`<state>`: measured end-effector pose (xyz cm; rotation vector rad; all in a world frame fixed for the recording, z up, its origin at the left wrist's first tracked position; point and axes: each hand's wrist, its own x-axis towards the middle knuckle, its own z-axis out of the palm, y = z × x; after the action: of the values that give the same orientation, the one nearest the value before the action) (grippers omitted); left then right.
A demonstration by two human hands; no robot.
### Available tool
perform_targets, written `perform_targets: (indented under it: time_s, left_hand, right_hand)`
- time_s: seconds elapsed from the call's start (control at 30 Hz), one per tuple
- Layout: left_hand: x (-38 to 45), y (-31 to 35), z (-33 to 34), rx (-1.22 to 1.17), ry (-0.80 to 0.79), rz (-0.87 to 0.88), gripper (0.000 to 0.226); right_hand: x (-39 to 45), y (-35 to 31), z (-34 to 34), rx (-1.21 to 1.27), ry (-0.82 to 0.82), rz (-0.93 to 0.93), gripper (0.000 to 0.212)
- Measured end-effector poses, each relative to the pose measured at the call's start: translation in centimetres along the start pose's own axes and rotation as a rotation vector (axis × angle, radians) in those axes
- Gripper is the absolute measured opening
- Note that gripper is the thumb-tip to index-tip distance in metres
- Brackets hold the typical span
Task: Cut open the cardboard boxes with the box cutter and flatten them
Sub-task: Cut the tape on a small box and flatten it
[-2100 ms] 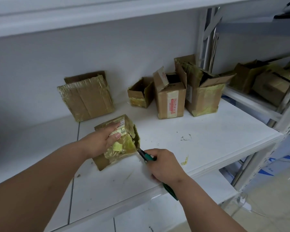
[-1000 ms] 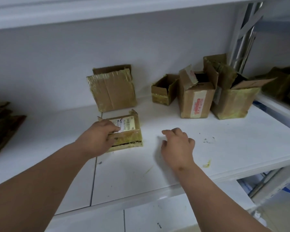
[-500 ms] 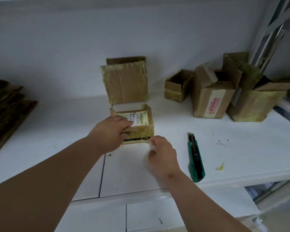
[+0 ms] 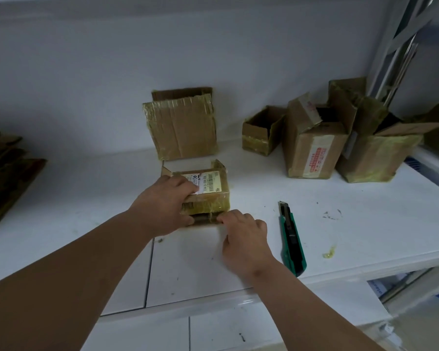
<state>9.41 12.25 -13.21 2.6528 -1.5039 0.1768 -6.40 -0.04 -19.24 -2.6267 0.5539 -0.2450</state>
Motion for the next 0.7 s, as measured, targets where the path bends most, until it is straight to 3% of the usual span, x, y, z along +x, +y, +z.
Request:
perform_targets:
  time_s: [0.17, 0.3, 0.47, 0.7]
  left_hand:
    - [-0.4, -0.1, -0.1, 0.11, 0.026, 0.028, 0.061]
    - [-0.6, -0.6, -0.1, 0.097, 0.03, 0.051, 0.063]
    - [-0.2, -1.1, -1.7, 0.042, -0.043, 0.08, 0.073]
    - [0.0, -1.6, -2.2, 0.024, -0.054, 0.088, 0.054]
  right_hand:
    - [-0.1, 0.4, 0.1, -0.037, -0.057, -0.036, 0.068]
    - [0.5, 0.5, -0.6, 0.154, 0.043, 0.108, 0.037]
    - [1.0, 0.8, -1.0, 0.416, 0.188, 0.264, 0.016]
    - [2.4, 0.1, -1.0, 0.511, 0.183, 0.24, 0.056]
